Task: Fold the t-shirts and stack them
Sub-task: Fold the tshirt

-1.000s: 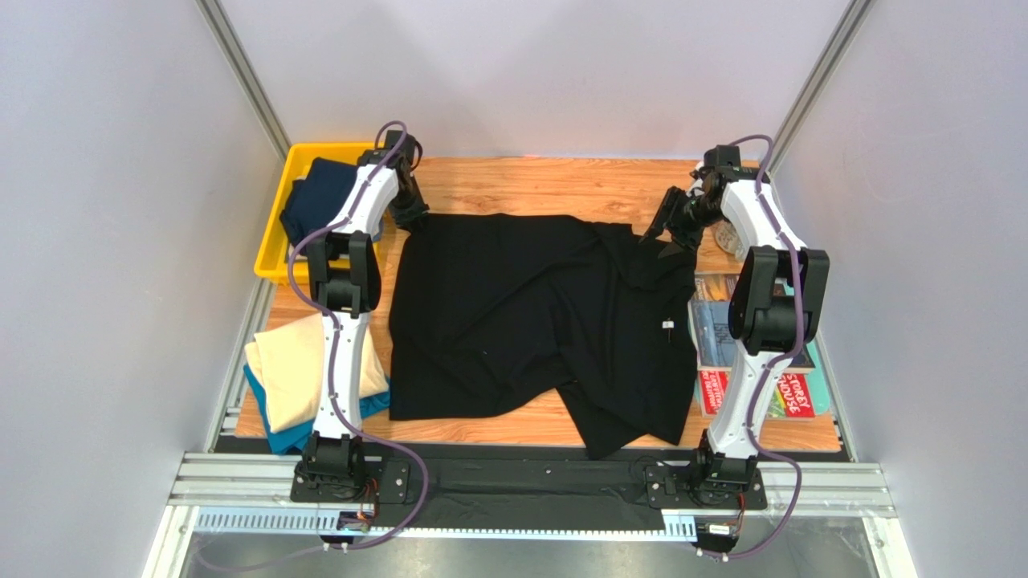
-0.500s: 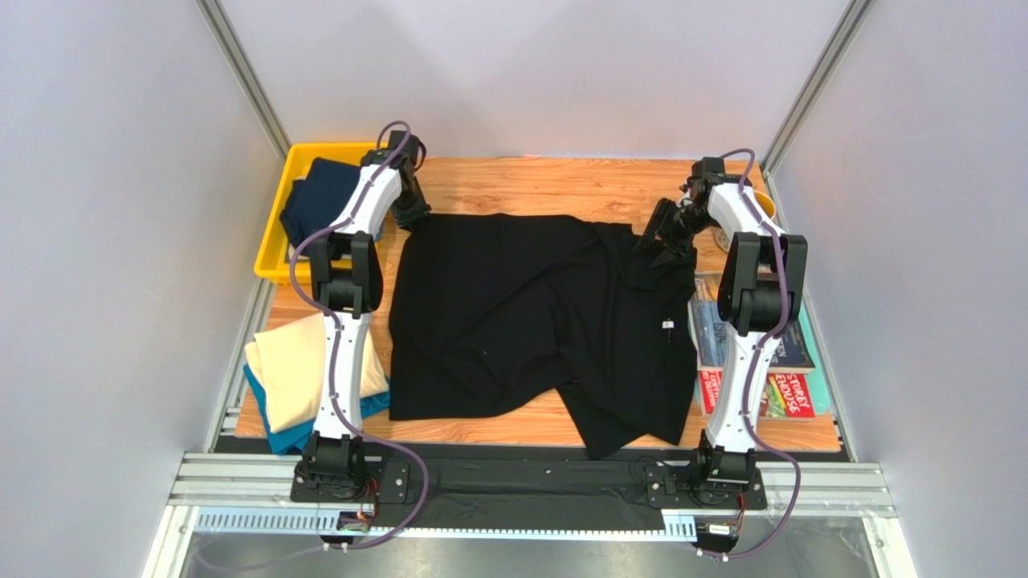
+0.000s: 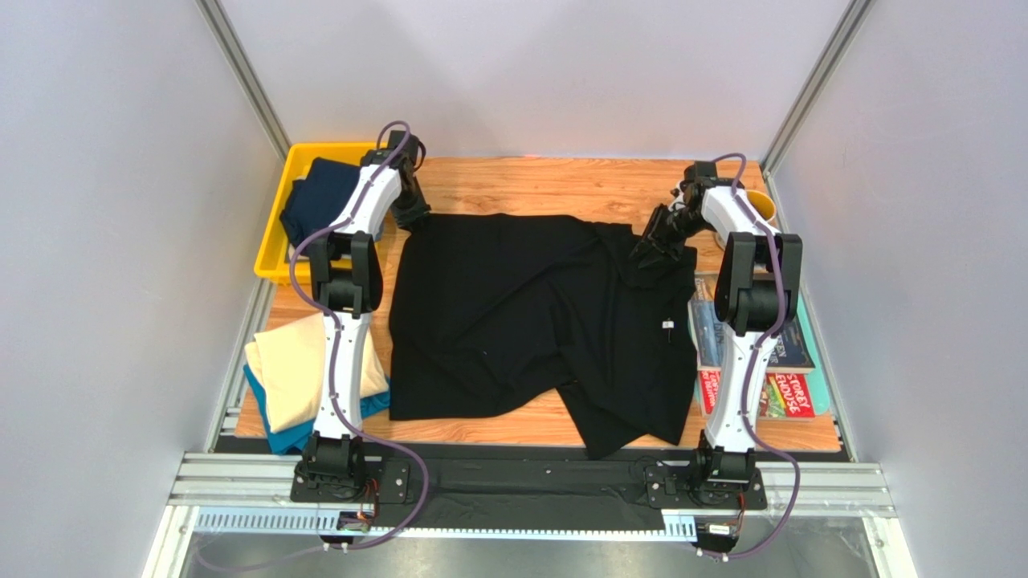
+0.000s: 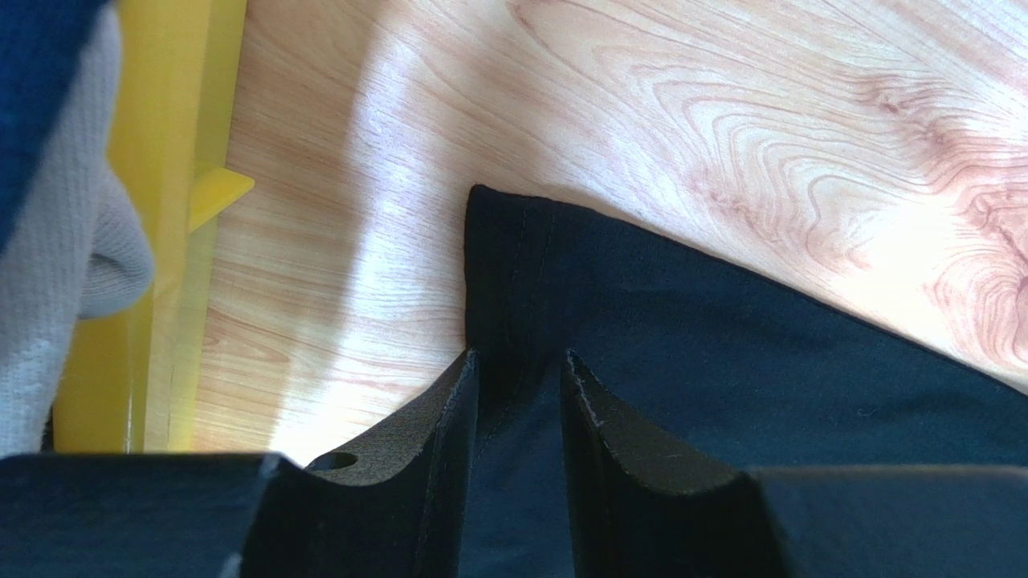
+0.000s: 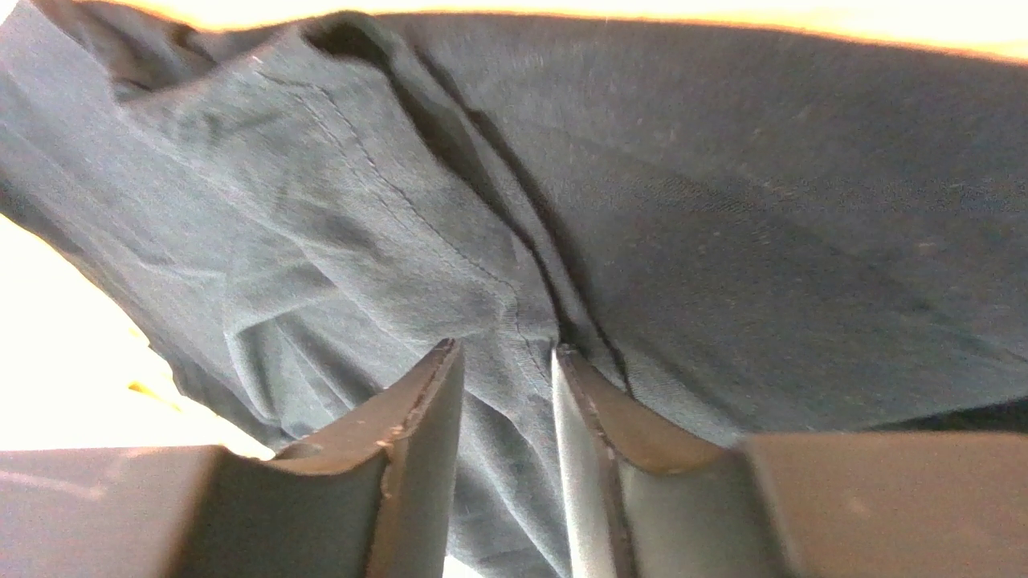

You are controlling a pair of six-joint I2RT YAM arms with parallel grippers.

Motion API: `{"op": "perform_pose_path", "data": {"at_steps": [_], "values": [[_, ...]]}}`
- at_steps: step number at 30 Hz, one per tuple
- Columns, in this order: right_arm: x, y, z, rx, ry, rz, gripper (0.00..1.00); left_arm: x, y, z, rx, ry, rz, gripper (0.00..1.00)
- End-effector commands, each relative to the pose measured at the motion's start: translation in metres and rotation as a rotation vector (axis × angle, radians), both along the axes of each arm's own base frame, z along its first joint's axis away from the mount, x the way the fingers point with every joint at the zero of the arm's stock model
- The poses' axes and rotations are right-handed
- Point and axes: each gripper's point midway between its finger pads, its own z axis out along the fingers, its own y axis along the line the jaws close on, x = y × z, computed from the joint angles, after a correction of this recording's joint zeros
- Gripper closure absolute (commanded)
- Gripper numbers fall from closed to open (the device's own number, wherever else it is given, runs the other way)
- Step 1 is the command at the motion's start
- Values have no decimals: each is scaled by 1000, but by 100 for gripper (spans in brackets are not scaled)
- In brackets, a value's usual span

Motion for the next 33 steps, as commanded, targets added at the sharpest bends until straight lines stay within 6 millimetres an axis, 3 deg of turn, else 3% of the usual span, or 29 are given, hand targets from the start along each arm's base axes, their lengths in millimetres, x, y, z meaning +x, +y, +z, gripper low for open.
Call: {"op": "perform_pose_path", "data": {"at_steps": [1,6,13,23,29,32,33], "values": [[-2,10,3,40,-11,11,67,1,-3,6,3,-9,-25,62],[-3,9,2,34,-9,9,80,0,-2,6,13,-7,-32,62],[-1,-2,10,-36,-38,4,61,-2,-1,8,19,-10,-41,62],[-9,-8,0,-76,-13,11,58,-4,-7,15,-11,-15,-47,62],[-10,1,-11,-34,18,19,70,-11,-6,13,0,-3,-57,62],[-11,3,-13,-44,21,23,81,-14,-9,8,-17,12,-57,63],[-12,3,-11,-46,18,26,91,-15,-10,8,-19,14,-58,63]]}}
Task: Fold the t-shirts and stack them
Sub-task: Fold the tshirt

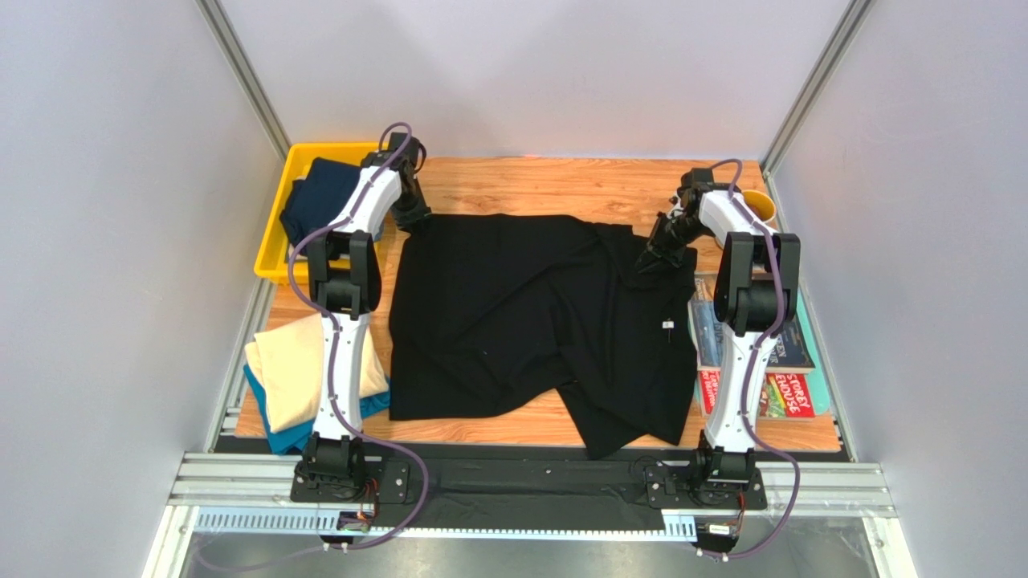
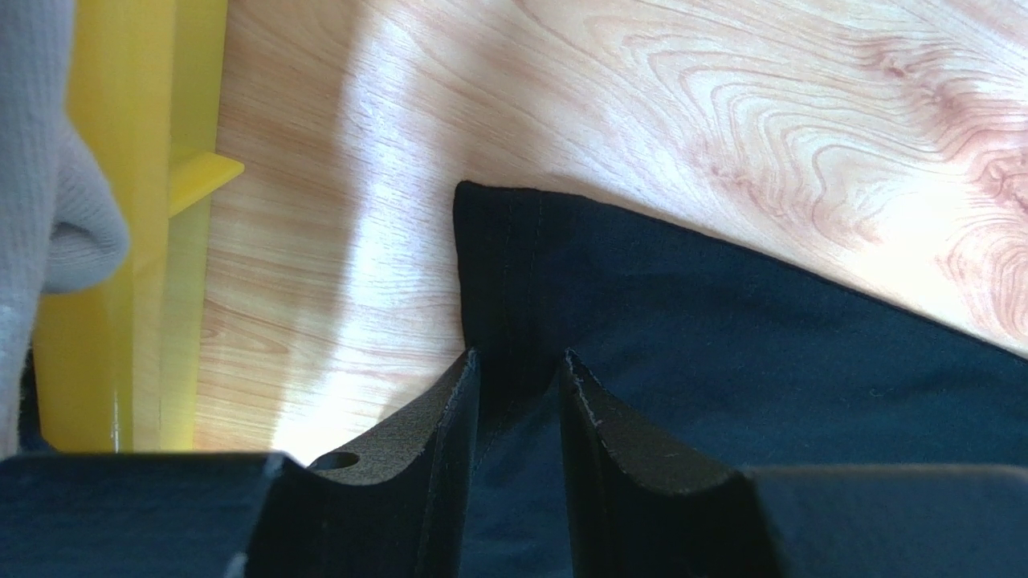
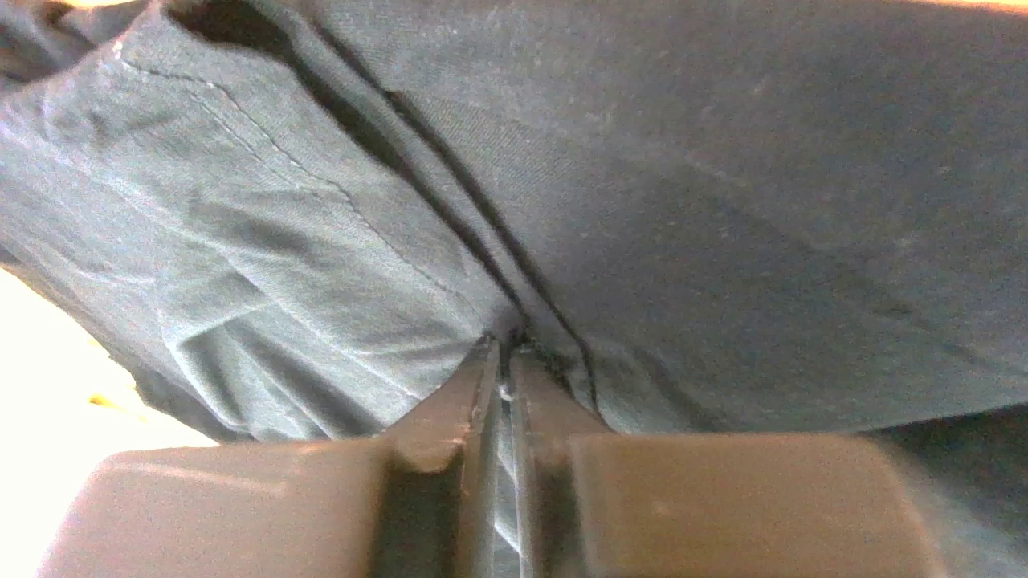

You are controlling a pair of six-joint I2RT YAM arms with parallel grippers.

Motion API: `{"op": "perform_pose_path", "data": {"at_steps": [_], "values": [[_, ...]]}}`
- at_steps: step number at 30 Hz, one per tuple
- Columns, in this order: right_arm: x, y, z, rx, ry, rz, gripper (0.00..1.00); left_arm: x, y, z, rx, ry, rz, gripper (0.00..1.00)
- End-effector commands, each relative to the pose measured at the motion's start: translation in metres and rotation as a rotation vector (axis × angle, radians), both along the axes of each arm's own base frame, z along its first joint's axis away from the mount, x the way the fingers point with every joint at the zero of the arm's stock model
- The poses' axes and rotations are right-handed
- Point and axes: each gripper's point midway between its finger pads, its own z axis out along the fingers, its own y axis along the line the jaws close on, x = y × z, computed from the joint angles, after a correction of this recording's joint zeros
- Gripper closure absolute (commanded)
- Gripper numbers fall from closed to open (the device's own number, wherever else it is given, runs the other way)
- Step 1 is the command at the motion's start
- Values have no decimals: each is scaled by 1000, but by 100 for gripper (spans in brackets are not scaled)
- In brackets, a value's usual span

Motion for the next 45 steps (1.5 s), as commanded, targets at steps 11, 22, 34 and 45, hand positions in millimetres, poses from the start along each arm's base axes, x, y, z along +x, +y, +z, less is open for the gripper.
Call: {"op": "perform_pose_path", "data": {"at_steps": [11,22,34,45], "values": [[3,2,16,-23,-53,19,100,-8,-10,13,-31,1,-29,64],[2,1,17,-33,-53,19,100,-10,-8,13,-24,3,-30,64],[2,0,19,-35,-58,18,100,-8,-9,13,-27,-4,-32,64],[0,-2,21,-48,-60,21,100,-1,-6,20,-12,-32,-24,60]]}}
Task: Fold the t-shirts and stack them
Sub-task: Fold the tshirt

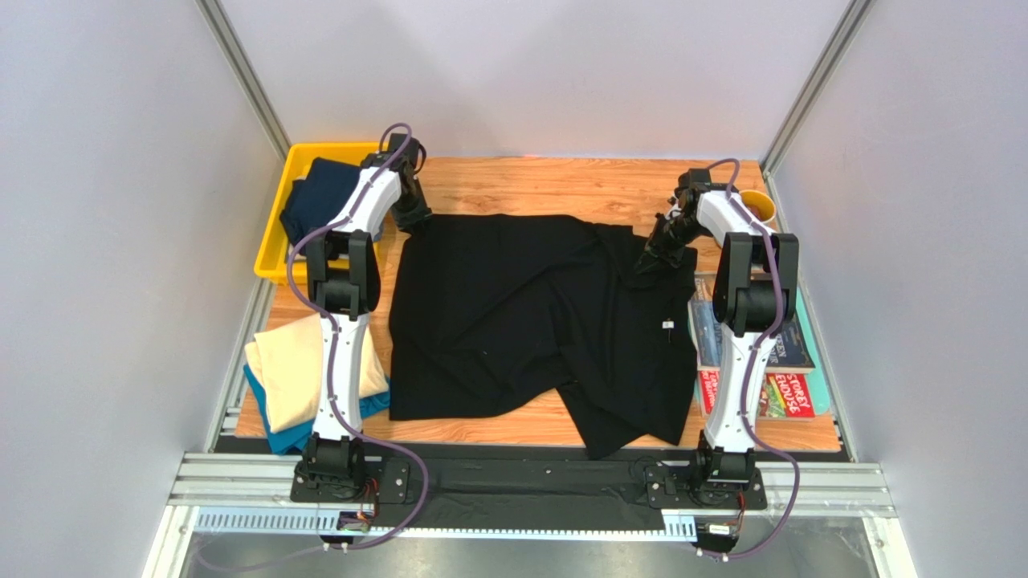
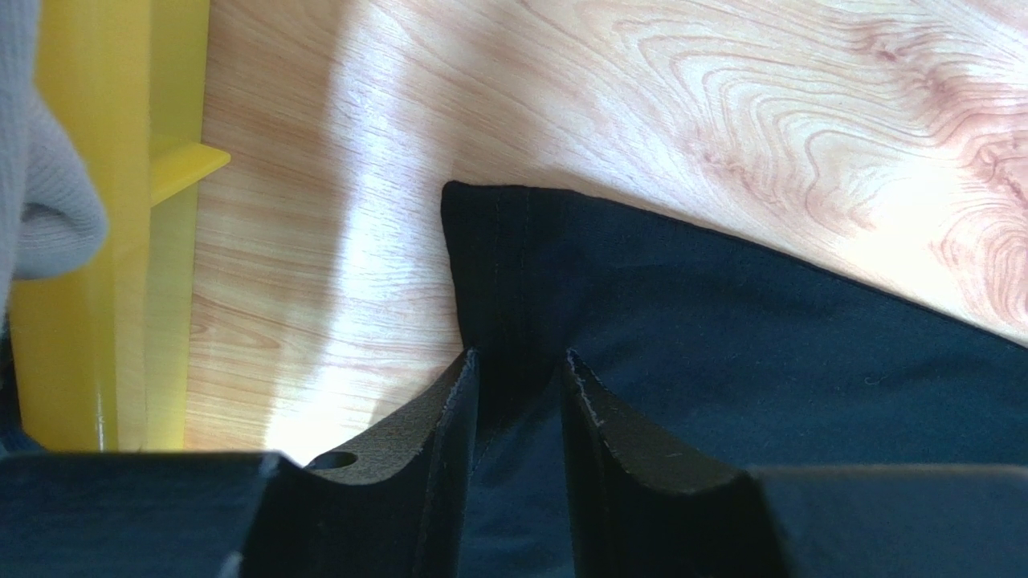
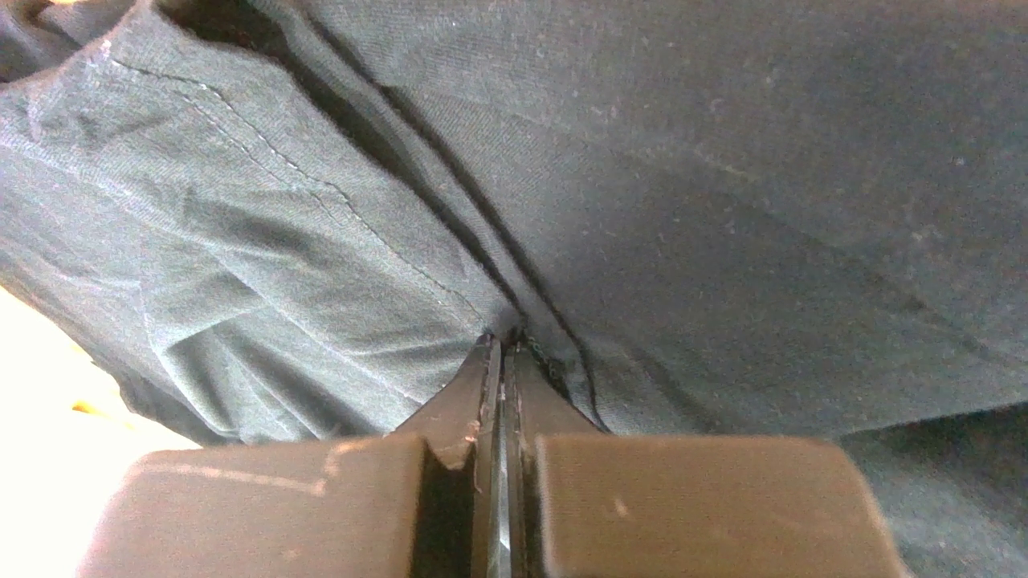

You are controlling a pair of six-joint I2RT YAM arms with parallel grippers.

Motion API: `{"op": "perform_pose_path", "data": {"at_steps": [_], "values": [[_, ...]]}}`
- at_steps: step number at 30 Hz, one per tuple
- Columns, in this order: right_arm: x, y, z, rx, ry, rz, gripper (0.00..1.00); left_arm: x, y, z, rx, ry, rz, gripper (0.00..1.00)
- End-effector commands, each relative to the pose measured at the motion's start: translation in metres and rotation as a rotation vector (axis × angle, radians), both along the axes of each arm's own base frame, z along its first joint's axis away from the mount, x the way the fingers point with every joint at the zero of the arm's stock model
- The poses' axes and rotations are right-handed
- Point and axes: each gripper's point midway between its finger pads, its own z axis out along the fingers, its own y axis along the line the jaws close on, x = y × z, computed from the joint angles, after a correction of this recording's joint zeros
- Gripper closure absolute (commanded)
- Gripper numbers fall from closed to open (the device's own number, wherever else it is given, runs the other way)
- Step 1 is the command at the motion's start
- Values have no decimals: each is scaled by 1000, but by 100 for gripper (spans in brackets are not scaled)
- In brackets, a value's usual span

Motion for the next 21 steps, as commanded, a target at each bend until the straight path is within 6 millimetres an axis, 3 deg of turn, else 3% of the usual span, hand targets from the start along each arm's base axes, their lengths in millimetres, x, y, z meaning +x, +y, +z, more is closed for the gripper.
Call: {"op": "perform_pose_path", "data": {"at_steps": [1,10,21], "values": [[1,-3,23,-27,-62,14,100,3,-4,21,-1,-34,-15,60],[-4,-1,23,-13,-57,18,100,26,1,47,10,-129,-8,58],[-9,1,26,2,-51,18,100,30,8,20,37,-96,1,57]]}}
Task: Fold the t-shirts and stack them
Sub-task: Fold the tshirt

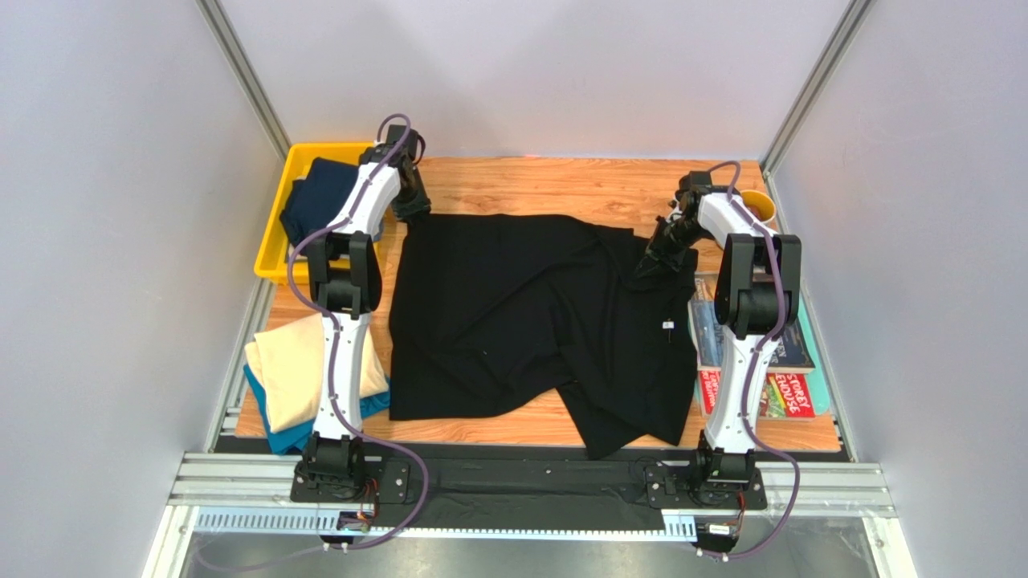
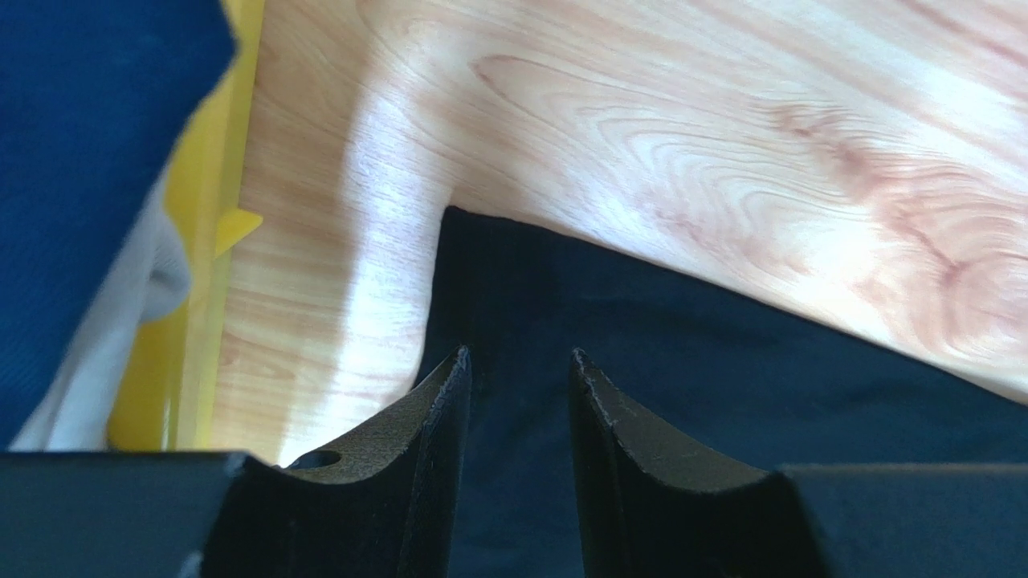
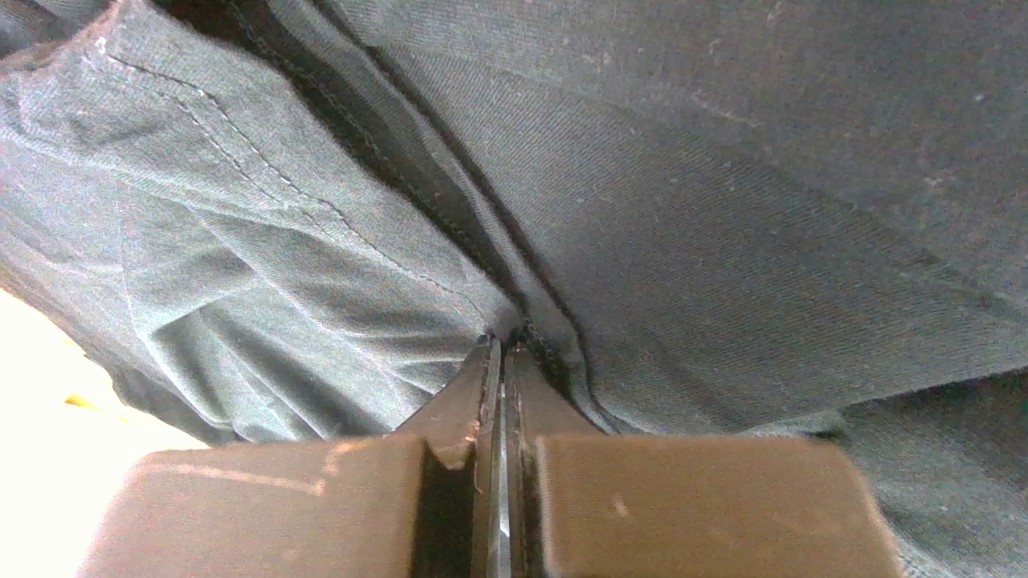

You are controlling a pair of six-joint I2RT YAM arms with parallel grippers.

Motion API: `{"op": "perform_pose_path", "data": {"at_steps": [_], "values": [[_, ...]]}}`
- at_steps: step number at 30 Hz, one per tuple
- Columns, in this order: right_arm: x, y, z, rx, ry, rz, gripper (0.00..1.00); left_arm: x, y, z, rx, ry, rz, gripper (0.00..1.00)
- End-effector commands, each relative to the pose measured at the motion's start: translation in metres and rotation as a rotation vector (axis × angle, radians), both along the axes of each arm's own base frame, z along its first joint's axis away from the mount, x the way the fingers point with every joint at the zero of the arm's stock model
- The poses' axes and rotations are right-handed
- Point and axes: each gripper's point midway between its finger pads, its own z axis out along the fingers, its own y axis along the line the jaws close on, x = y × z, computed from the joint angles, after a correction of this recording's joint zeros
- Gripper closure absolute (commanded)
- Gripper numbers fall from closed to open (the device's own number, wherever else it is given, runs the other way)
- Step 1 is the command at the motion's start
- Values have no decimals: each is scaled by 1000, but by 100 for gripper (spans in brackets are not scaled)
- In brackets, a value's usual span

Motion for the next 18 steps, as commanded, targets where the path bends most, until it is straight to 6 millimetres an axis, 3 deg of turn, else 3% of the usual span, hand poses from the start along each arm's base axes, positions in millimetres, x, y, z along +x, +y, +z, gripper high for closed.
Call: {"op": "perform_pose_path", "data": {"at_steps": [1,9,12,16,18], "values": [[1,2,25,5,-63,18,100,10,6,1,23,-25,-2,57],[-3,3,24,11,-50,20,100,3,6,-22,28,28,-10,57],[-2,2,26,15,-52,21,100,1,6,-29,22,42,-8,61],[-2,2,24,19,-40,16,100,0,4,-32,13,47,-7,85],[-1,0,24,13,-42,13,100,1,4,-32,15,47,-6,92]]}}
